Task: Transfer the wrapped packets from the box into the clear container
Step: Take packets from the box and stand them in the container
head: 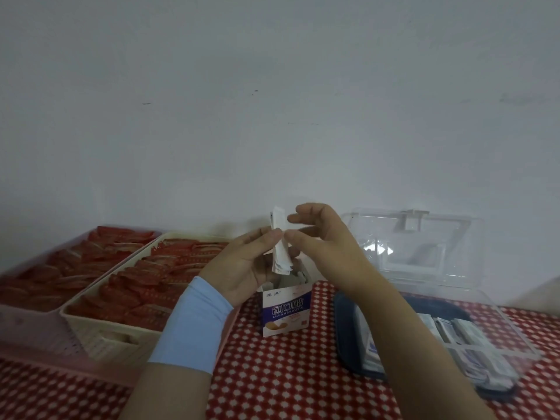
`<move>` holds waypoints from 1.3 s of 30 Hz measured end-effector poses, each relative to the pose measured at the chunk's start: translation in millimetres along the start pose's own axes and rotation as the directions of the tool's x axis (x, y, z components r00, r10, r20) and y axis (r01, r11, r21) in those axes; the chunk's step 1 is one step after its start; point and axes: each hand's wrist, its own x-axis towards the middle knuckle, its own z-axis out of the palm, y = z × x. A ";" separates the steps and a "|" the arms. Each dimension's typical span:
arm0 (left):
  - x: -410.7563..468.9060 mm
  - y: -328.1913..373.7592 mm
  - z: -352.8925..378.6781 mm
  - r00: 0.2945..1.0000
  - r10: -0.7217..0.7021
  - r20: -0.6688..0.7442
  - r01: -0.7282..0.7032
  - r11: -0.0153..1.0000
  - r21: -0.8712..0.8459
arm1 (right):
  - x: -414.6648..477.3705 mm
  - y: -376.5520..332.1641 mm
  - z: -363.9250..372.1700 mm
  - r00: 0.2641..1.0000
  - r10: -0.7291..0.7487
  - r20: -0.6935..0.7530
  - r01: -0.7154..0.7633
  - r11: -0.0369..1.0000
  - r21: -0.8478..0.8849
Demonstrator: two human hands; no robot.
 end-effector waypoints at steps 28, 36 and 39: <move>-10.2 -3.8 14.8 0.985 -0.084 0.153 0.081 0.996 0.028 | -26.7 -15.9 -25.3 0.958 -0.194 0.210 0.252 0.919 -0.302; -31.5 -11.7 60.1 0.969 -0.153 0.195 0.133 0.985 0.111 | -34.0 -48.6 -85.7 0.970 0.043 0.240 0.041 0.942 -0.334; -31.7 -16.3 77.7 0.960 -0.180 0.217 0.156 0.980 0.123 | -39.9 -57.1 -104.2 0.954 0.105 0.281 0.021 0.911 -0.412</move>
